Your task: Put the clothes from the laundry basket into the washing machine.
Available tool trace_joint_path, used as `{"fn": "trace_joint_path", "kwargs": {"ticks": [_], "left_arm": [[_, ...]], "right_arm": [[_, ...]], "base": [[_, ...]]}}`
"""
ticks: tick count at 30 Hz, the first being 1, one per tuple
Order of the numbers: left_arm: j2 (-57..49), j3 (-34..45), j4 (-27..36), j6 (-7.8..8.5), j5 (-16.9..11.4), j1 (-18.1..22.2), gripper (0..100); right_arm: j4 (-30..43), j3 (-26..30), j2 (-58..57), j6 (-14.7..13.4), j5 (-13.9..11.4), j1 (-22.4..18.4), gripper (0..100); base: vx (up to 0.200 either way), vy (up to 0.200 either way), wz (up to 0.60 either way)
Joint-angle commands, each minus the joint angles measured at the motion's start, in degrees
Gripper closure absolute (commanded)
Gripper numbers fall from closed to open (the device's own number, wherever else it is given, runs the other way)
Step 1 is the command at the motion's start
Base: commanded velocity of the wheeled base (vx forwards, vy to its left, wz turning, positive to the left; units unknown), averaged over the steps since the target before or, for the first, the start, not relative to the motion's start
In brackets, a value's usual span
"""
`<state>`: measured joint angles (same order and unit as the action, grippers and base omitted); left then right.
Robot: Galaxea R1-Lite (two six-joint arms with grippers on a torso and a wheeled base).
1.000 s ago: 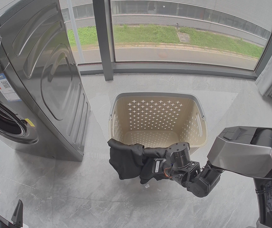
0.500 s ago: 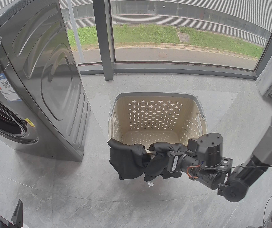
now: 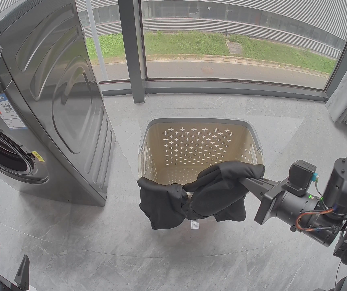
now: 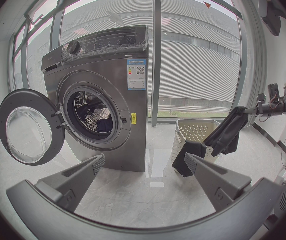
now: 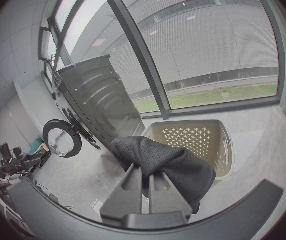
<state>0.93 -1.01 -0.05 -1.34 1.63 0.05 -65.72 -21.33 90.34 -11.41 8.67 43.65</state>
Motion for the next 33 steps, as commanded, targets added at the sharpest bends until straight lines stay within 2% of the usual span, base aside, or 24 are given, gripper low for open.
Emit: {"fn": "trace_joint_path", "kwargs": {"ticks": [1, 5, 15, 24, 33], "left_arm": [[-0.75, 0.92, -0.04, 0.02, -0.14, 0.04, 0], [-0.75, 0.92, -0.04, 0.02, -0.58, -0.05, 0], [-0.75, 0.92, -0.04, -0.07, -0.58, -0.05, 0], [-0.75, 0.92, -0.04, -0.07, -0.58, -0.05, 0], [-0.75, 0.84, -0.04, -0.07, -0.67, -0.05, 0]], "right_arm": [[-0.37, 1.12, -5.09, 0.69, -0.41, 0.47, 100], [-1.25, 2.79, -5.62, 0.86, -1.99, 1.17, 100], [-2.57, 3.32, -5.35, 0.86, -2.16, 1.61, 100], [-3.10, 3.32, -5.44, 0.78, -2.34, 2.22, 100], [-3.10, 3.67, -5.00, 0.69, -2.52, 2.31, 100]], "base": [[0.000, 0.000, 0.00], [-0.050, 0.000, 0.00], [-0.200, 0.000, 0.00], [0.000, 0.000, 0.00], [0.000, 0.200, 0.00]]}}
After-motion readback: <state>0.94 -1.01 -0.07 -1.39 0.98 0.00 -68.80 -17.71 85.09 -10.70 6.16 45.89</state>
